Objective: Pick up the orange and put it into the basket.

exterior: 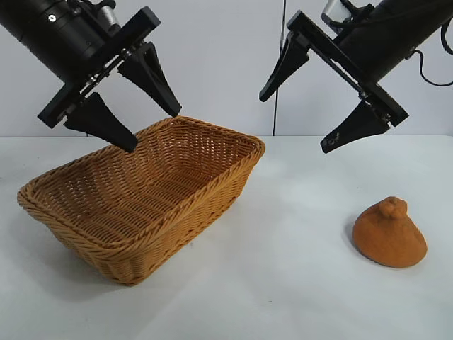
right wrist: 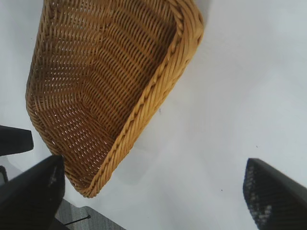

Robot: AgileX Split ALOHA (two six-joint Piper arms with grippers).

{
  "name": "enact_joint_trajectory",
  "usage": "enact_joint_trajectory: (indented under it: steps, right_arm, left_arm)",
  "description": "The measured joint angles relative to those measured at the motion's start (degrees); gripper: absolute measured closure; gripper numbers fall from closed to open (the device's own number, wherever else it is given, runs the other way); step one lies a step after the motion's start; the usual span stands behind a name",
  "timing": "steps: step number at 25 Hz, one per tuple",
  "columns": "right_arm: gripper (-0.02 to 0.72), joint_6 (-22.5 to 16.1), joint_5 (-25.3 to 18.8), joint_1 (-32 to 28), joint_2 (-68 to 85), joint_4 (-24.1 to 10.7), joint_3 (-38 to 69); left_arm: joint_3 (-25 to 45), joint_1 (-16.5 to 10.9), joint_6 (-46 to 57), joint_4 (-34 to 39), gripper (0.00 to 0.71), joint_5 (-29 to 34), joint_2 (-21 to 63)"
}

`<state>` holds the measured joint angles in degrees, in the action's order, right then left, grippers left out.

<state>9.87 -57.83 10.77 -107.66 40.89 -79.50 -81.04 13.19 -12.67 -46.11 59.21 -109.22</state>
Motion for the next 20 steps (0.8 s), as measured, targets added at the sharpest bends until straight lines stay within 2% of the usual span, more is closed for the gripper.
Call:
enact_joint_trajectory:
  steps: [11,16,20]
  right_arm:
    - [0.010,0.0,0.1,0.0,0.0,0.0,0.0]
    - [0.010,0.0,0.2,0.0,0.0,0.0,0.0]
    - [0.010,0.0,0.2,0.0,0.0,0.0,0.0]
  left_arm:
    - [0.0,0.0,0.0,-0.4,0.217,-3.4,0.0]
    - [0.0,-0.1,0.2,-0.6,0.217,-2.8,0.4]
    - [0.0,-0.6,3.3,3.3,0.213,-1.4,3.9]
